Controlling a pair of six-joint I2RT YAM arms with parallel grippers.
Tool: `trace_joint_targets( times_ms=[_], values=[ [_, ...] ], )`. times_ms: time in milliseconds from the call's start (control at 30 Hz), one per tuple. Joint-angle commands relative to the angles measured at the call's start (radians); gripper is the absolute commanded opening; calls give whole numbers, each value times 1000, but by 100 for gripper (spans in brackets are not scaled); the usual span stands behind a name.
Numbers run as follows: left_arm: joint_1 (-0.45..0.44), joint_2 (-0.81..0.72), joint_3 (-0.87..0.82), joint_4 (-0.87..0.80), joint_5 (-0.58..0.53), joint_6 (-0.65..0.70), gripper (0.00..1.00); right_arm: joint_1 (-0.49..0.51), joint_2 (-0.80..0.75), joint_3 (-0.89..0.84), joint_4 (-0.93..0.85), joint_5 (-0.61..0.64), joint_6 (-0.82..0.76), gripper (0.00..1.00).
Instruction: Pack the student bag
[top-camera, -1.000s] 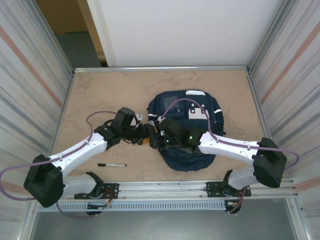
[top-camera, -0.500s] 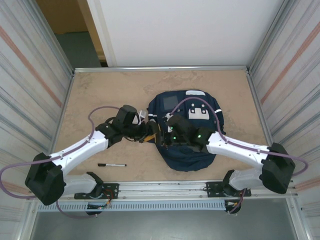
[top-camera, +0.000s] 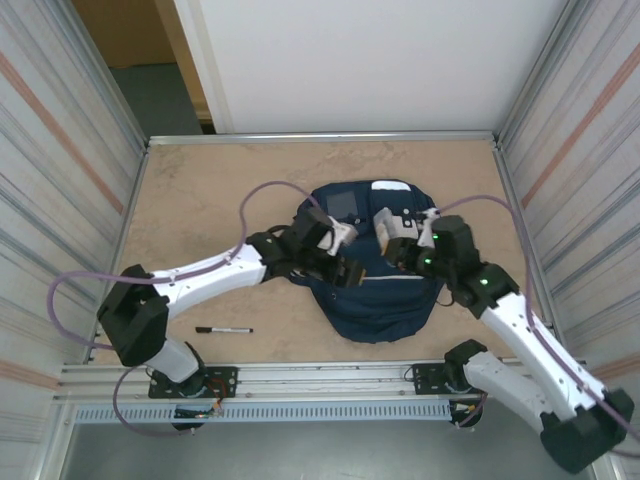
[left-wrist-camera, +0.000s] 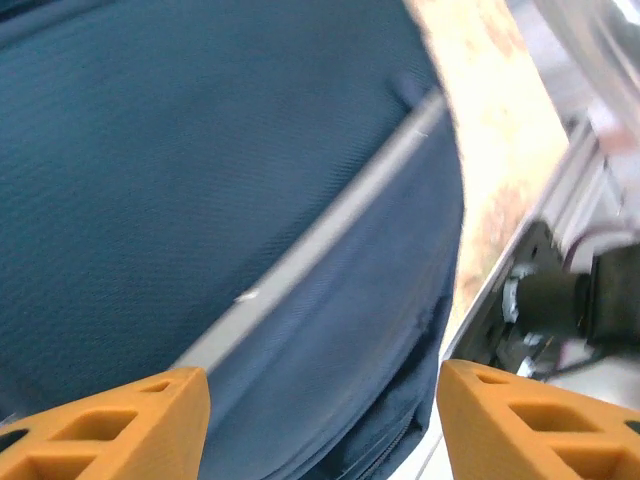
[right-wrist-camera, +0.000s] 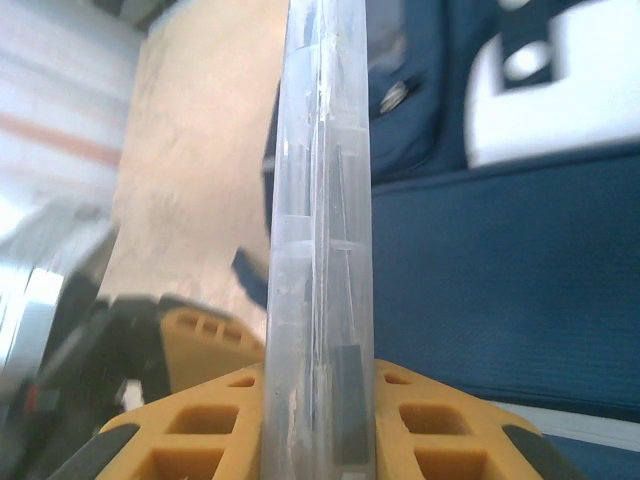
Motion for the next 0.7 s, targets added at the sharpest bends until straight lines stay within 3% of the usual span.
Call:
trace_joint_targets(
  times_ms=[0,133,333,500,667],
  values=[
    [-61,24,64,-55,-106,467,62,-96,-70,27,-178,-9,-124,21],
    [-83,94,144,-121,-195,687,63,-181,-103,41,-223,-21,-170,21],
    [-123,234,168,-96,-344,906,66,-246,-103,32,-209,-90,-173,21],
    [-168,301,169,-77,-415,935,65,-272,-97,26,-212,-125,-170,21],
    [-187,276,129,-29,-413,941,69,-277,-105,8,-204,-133,-168,21]
  ],
)
